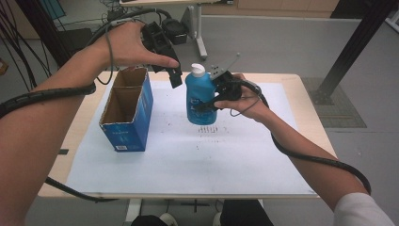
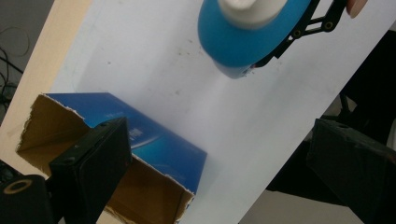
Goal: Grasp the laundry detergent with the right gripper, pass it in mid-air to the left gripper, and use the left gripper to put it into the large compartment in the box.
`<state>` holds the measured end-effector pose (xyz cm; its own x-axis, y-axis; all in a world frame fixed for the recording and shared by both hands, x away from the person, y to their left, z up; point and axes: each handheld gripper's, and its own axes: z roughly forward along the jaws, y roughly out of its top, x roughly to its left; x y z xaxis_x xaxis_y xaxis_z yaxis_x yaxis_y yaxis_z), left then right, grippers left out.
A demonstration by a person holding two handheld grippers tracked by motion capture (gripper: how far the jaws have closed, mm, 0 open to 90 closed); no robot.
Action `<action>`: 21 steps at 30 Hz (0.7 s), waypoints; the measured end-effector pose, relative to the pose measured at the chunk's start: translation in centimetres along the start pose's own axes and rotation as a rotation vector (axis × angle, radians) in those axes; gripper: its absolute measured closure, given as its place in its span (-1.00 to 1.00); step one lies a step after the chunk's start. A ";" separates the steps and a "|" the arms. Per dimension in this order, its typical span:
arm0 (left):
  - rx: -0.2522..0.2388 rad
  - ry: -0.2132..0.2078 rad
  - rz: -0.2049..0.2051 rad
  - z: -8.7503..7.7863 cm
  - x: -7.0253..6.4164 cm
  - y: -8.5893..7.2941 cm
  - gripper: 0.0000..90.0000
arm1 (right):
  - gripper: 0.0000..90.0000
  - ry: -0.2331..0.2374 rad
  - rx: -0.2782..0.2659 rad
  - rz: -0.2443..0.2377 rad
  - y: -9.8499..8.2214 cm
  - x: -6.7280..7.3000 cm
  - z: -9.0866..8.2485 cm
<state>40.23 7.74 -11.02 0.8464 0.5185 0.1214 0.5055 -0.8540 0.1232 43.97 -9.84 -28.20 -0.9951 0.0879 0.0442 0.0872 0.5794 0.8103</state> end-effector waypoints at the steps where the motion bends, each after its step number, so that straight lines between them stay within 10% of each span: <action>1: -0.001 -0.001 0.003 0.0 0.0 0.0 -0.85 | -0.02 0.006 0.000 -0.005 0.1 0.0 0.2; 21: 0.013 -0.031 0.070 -0.6 -1.2 0.6 -0.86 | -0.02 0.110 -0.031 -0.070 2.6 1.1 4.3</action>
<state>39.40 6.64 -10.54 0.8844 0.4562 0.0984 0.4470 -0.8886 0.1026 43.28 -4.76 -28.60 -0.9979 -0.0426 0.0490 0.0171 0.5555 0.8313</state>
